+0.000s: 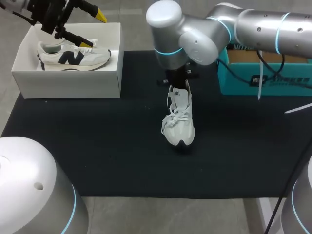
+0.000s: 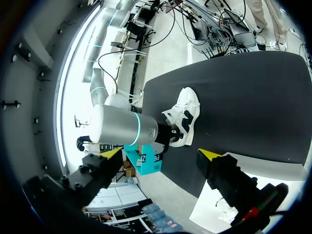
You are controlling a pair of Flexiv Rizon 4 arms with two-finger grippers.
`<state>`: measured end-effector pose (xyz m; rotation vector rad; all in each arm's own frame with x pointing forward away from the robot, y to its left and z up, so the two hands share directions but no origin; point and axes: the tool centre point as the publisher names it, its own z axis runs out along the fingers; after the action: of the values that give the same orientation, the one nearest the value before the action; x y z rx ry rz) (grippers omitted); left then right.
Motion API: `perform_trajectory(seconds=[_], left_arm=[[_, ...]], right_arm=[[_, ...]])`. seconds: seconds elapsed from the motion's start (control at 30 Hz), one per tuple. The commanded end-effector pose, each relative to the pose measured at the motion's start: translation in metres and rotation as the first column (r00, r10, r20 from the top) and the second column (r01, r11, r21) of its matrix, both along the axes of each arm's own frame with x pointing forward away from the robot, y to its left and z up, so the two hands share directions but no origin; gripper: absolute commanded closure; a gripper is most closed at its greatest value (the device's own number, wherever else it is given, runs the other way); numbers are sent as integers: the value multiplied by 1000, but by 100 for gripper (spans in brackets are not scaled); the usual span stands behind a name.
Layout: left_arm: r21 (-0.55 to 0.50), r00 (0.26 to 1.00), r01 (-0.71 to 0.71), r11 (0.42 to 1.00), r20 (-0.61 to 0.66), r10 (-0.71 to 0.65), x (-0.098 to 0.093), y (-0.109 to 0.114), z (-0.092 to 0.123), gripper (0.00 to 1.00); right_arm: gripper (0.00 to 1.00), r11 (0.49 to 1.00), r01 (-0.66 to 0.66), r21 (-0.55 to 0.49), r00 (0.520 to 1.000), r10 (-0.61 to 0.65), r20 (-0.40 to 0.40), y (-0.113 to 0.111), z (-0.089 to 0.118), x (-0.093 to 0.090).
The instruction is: Take the shoe out of the shoebox, open the shoe tongue, remove and reinsert the insole, then place the shoe into the shoebox
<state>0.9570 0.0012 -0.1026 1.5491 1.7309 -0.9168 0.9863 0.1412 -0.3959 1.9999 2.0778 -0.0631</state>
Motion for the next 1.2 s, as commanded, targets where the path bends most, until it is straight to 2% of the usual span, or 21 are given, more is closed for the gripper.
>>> perform_trajectory(seconds=[0.03, 0.17, 0.53, 0.73, 0.87, 1.0, 1.2], left_arm=[[4, 1000, 1, 1000, -1, -1, 1, 0, 0, 0], [4, 1000, 1, 1000, -1, -1, 1, 0, 0, 0], [4, 1000, 1, 1000, -1, -1, 1, 0, 0, 0], [4, 1000, 1, 1000, -1, -1, 1, 0, 0, 0], [4, 1000, 1, 1000, -1, -1, 1, 0, 0, 0], [4, 1000, 1, 1000, -1, -1, 1, 0, 0, 0], [4, 1000, 1, 1000, -1, -1, 1, 0, 0, 0]], right_arm=[[100, 999, 0, -39, 1000, 1, 25, 0, 35, -15], [100, 999, 4, -40, 1000, -4, 1, -3, 30, -20], [100, 998, 25, 57, 997, -21, -77, -6, -16, -28], [100, 995, 39, 89, 994, -29, -104, -7, -30, -31], [100, 995, 41, 92, 994, -31, -106, -8, -24, -32], [100, 995, 39, 94, 995, -30, -93, -7, -2, -30], [100, 980, 41, 196, 992, -16, -126, -3, 22, -24]])
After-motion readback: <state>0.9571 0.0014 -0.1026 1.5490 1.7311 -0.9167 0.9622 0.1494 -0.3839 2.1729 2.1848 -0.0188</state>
